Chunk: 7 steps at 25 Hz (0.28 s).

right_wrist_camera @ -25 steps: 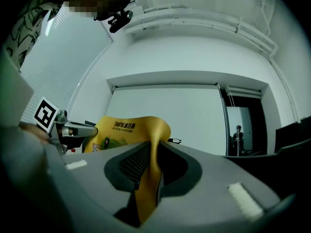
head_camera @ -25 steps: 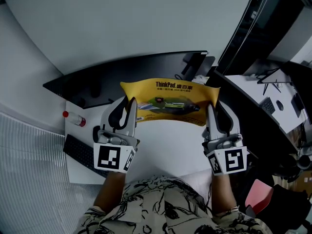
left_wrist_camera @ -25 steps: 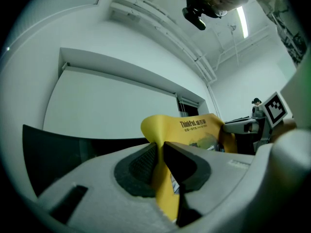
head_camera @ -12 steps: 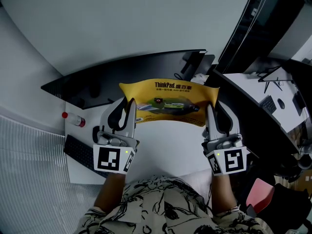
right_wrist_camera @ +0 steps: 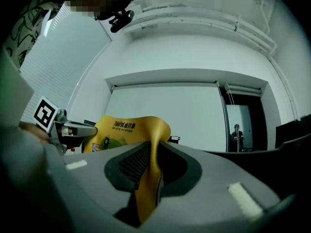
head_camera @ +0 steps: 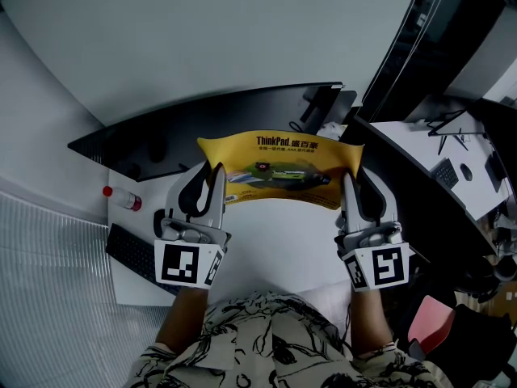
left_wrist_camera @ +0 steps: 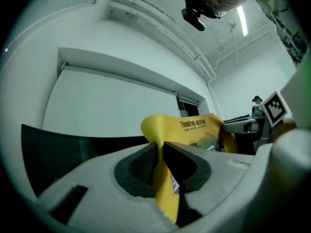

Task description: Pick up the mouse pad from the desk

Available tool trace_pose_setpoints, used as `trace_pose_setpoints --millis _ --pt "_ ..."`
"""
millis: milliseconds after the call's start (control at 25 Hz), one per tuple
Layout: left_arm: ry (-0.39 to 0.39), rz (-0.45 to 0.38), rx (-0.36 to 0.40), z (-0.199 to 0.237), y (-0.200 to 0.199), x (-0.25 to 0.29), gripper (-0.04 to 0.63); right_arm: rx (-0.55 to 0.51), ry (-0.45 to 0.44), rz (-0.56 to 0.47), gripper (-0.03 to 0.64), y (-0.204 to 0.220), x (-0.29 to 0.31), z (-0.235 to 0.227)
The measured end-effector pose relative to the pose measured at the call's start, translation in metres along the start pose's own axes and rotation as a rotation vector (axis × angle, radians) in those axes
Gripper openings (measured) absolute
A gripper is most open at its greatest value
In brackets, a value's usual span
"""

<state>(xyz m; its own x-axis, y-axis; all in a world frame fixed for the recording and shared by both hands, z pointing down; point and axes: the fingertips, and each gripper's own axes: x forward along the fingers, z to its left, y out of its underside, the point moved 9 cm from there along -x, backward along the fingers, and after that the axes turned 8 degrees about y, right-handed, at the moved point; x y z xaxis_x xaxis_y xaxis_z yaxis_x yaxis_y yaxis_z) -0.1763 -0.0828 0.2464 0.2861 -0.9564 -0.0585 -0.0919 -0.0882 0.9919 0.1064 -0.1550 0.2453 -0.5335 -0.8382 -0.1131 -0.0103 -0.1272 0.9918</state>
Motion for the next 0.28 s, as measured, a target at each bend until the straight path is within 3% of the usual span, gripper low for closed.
trace_pose_setpoints --millis 280 --pt "-0.002 -0.001 -0.001 0.0007 0.0036 0.0012 0.063 -0.009 -0.007 -0.001 0.071 0.0033 0.0012 -0.0005"
